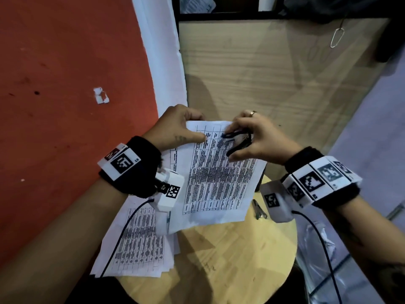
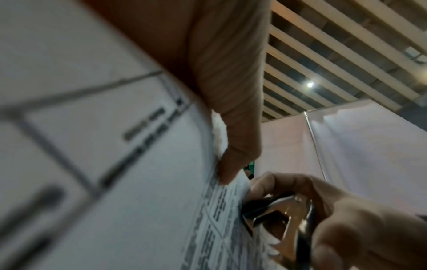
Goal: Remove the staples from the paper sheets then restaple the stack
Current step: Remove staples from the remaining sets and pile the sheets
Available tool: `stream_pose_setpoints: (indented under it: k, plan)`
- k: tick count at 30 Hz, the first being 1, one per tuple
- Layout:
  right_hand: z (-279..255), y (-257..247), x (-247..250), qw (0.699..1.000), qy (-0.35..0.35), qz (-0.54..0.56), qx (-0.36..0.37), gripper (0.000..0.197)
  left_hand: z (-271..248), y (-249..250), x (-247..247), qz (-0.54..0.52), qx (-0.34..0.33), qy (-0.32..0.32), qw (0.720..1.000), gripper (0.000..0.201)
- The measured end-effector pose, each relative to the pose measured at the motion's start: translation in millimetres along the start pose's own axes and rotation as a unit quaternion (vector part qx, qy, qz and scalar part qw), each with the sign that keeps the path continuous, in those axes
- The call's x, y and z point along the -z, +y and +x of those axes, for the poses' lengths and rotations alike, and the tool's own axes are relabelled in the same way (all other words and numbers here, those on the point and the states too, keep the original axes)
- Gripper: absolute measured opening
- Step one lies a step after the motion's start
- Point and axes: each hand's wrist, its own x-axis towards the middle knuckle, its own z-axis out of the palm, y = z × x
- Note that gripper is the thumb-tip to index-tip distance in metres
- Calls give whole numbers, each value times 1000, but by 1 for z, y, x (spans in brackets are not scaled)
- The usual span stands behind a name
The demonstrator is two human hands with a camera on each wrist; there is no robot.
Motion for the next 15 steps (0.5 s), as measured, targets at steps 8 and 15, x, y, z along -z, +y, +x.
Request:
stream_pose_setpoints:
  k: [8,15]
  plan:
    - [-7,-8,-2,1000,7,28,-5,47,8,17,-10,232,-15,3,973,44]
    - [-14,-5,-3,995,48,83,1,46,7,21,-15,155,-12,-8,988,24]
